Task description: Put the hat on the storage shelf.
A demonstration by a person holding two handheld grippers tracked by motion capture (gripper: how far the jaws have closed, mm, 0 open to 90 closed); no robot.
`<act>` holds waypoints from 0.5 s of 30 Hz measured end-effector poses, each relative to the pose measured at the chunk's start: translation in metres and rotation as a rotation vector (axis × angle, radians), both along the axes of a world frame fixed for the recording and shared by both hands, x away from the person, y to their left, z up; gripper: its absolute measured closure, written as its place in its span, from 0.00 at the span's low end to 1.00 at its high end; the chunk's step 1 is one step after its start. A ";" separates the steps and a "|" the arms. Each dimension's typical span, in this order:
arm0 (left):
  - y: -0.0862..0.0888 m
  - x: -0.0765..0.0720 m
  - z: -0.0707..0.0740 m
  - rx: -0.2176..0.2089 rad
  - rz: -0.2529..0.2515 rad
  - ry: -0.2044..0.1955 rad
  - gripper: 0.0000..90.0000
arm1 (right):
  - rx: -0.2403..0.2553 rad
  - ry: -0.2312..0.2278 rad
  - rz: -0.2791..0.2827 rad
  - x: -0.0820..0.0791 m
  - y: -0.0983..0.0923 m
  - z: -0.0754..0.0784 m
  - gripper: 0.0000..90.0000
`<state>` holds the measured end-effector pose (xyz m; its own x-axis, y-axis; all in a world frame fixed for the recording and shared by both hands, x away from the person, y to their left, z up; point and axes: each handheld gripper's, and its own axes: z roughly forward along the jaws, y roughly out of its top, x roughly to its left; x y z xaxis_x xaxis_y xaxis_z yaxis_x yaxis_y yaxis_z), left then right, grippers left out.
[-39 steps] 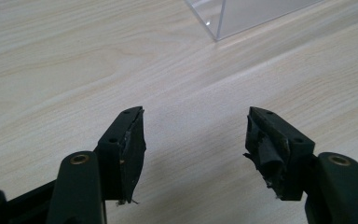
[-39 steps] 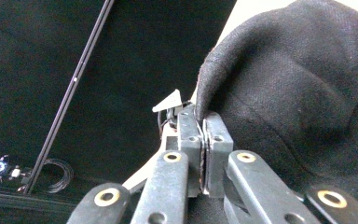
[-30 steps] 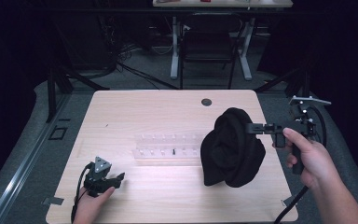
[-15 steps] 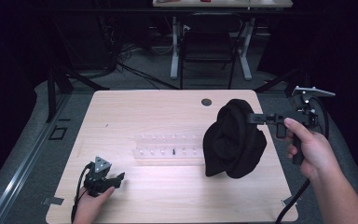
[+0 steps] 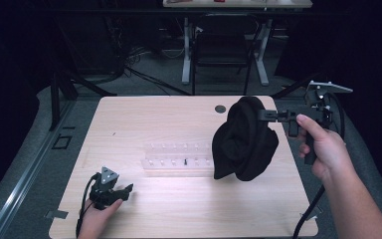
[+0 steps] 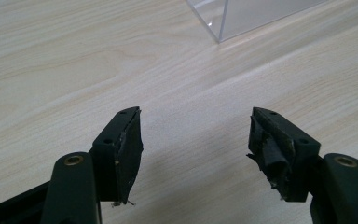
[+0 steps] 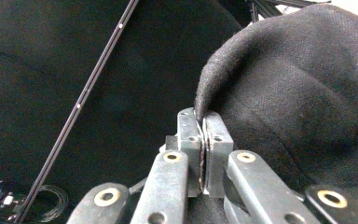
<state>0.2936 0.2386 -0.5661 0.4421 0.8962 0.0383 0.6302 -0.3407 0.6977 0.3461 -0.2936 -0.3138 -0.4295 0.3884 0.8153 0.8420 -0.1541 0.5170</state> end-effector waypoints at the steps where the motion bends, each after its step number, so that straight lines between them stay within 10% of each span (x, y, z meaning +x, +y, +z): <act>1: 0.000 0.000 0.000 0.000 -0.001 -0.001 0.39 | 0.002 -0.001 -0.002 0.002 0.002 0.000 0.99; 15: 0.003 0.000 0.002 -0.007 0.007 -0.007 0.38 | -0.010 0.002 -0.007 0.022 0.025 0.002 0.99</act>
<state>0.2933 0.2415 -0.5643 0.4358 0.8994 0.0347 0.6278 -0.3313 0.7043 0.3683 -0.2688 -0.3123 -0.4250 0.3993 0.8124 0.8418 -0.1555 0.5169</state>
